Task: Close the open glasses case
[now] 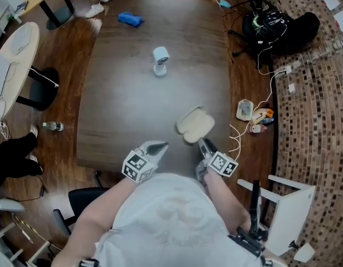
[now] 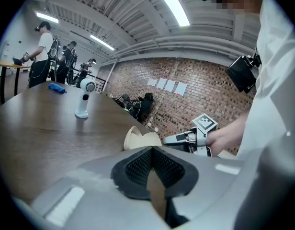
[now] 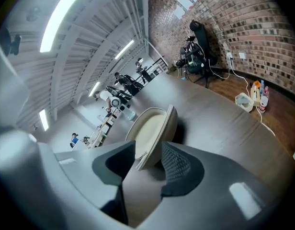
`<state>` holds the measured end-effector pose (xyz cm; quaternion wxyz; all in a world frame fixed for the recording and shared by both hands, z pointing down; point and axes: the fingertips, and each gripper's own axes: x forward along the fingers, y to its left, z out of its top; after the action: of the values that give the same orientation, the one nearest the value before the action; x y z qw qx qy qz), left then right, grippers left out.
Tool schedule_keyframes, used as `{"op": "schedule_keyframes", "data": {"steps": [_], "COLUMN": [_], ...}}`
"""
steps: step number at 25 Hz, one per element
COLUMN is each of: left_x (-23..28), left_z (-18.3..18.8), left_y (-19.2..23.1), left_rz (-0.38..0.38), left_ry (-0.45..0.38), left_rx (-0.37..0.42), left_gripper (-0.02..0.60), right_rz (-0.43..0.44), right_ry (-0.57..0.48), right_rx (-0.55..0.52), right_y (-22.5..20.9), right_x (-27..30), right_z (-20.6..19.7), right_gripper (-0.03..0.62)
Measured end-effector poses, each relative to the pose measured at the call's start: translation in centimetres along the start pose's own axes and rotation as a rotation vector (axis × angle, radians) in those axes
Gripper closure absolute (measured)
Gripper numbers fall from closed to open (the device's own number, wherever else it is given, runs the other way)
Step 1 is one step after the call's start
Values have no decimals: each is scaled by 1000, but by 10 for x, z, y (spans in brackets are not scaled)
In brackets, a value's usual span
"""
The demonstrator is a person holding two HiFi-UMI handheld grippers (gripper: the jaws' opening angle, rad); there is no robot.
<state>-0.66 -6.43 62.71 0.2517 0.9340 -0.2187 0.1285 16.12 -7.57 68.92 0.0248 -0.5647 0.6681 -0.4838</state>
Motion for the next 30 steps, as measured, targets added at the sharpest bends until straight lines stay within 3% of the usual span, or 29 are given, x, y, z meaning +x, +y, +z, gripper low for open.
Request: {"op": "schedule_keyframes", "data": {"steps": [6, 17, 21, 25, 27, 30], "left_x": [-3, 3, 7, 8, 8, 8], "left_z": [0, 0, 0, -1, -1, -1], "left_y": [4, 4, 2, 2, 2, 2], "left_rz": [26, 24, 13, 10, 10, 8], "left_ry": [15, 12, 6, 4, 4, 3], "left_rx": [-23, -34, -30, -30, -28, -24], "left_gripper": [575, 575, 575, 575, 575, 575], "right_rz": [-57, -62, -116, -184, -170, -101], "right_ry": [59, 50, 80, 152, 178, 202], "right_rx": [54, 43, -67, -360, -500, -616], "right_y": [-15, -27, -35, -22, -2, 29], "right_x": [25, 16, 3, -5, -2, 4], "right_z": [-4, 20, 34, 36, 31, 15], "right_gripper": [395, 490, 493, 487, 468, 448]}}
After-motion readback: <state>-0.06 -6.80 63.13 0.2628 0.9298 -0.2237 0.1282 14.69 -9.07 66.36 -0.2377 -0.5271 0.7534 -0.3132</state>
